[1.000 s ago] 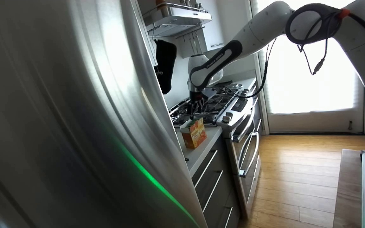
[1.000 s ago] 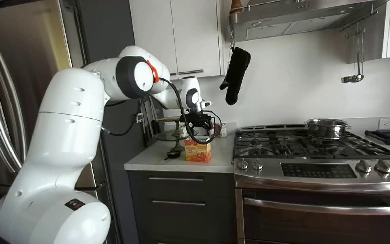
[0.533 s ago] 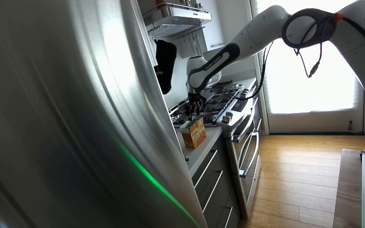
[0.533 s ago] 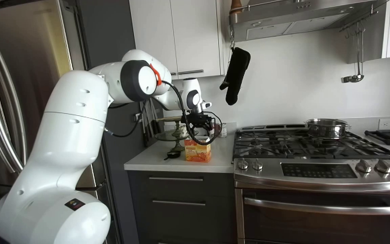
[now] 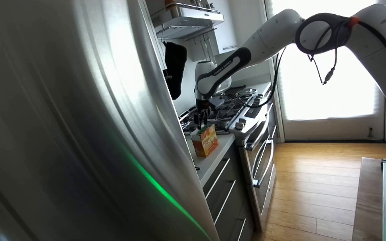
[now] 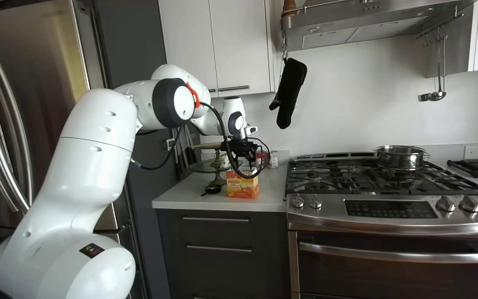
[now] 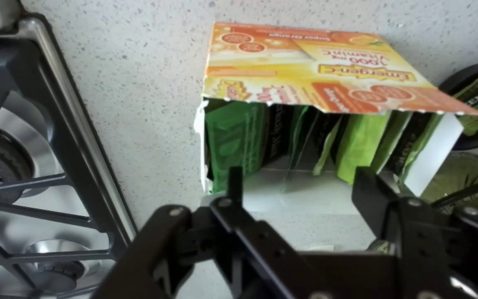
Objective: Remove one grey object from the box
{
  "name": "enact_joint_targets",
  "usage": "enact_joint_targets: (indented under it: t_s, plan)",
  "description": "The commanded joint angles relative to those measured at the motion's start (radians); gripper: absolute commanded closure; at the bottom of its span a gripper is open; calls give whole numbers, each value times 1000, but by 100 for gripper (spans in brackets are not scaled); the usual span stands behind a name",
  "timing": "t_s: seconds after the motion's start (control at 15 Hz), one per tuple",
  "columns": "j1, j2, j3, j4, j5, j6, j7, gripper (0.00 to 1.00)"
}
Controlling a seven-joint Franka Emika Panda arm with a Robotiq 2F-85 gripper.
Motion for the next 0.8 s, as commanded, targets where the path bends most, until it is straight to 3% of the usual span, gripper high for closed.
enact_joint_targets:
  t_s: [0.0,0.07,0.2,0.4,0.47,0.6,0.73]
  plan:
    - [-6,45,8,55,24,-41,-7,43]
    - [-7,52,9,62,28,-45,-7,41]
    - [-7,65,10,74,30,-52,-6,47]
    - [-7,80,12,90,34,-73,-6,67]
    - [-7,83,12,96,35,-84,-4,81]
    - [-7,84,12,103,38,-110,-1,98]
    - [-9,78,12,107,45,-141,2,100]
